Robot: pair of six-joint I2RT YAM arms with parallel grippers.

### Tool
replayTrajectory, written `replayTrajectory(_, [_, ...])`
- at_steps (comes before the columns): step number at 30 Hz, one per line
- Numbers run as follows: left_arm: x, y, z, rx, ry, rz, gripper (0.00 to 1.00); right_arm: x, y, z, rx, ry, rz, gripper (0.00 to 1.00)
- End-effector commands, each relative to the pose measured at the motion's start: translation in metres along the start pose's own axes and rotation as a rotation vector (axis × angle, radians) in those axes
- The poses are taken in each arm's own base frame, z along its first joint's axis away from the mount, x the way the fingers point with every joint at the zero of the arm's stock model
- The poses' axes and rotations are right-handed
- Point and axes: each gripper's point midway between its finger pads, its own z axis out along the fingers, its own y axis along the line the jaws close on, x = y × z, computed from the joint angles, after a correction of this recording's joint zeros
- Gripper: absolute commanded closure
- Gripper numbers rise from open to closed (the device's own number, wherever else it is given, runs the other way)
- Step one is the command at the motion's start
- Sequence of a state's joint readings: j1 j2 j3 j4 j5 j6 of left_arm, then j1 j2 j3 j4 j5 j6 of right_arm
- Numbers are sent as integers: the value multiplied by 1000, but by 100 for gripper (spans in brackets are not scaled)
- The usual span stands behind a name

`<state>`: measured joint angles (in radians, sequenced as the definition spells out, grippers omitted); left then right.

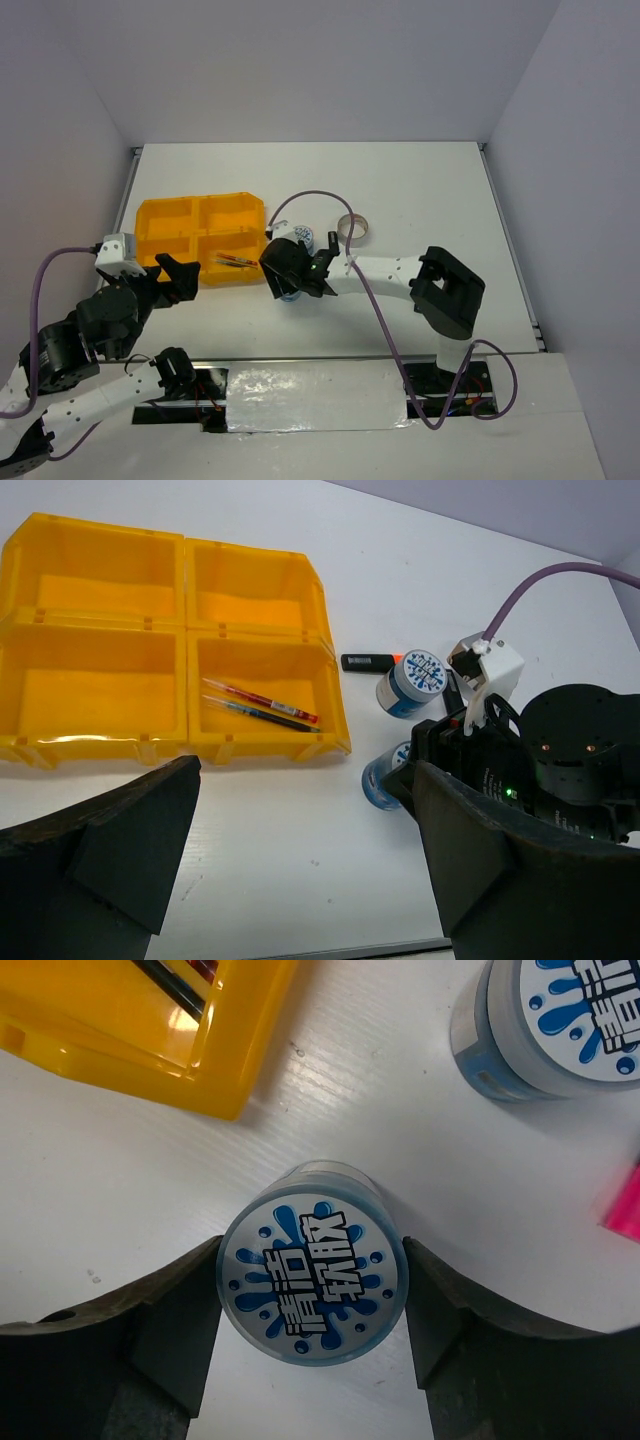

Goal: Sort the stationery into containers
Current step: Pick up the stationery from the center of the board.

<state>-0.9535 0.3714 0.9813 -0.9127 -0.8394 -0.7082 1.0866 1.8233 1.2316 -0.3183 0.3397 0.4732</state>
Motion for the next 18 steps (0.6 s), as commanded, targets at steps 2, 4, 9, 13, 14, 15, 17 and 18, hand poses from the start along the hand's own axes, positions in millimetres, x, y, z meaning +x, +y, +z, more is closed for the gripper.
replayTrajectory(2, [-4, -6, 0, 28, -17, -4, 1, -8, 9, -6, -50, -38, -1, 67])
replayTrajectory(4, [-5, -6, 1, 27, -18, -4, 1, -14, 14, -20, -75, -52, 1, 99])
replayTrajectory(9, [-5, -6, 1, 26, -19, -4, 1, -55, 35, -72, -201, -203, 4, 100])
replayTrajectory(13, [-7, -2, 0, 10, -27, -17, 1, -113, 45, -95, -259, -393, 25, 100])
replayTrajectory(14, [-8, 0, -1, 5, -31, -24, 1, -138, 52, -95, -279, -459, 33, 100])
replayTrajectory(15, [-8, 0, -2, 5, -34, -26, 1, -141, 50, -94, -276, -468, 30, 100])
replayTrajectory(17, [-9, 6, -3, -17, -42, -38, 1, -183, 61, -90, -288, -570, 39, 100])
replayTrajectory(18, [-10, 8, -3, -26, -46, -45, 1, -212, 67, -99, -298, -633, 54, 100])
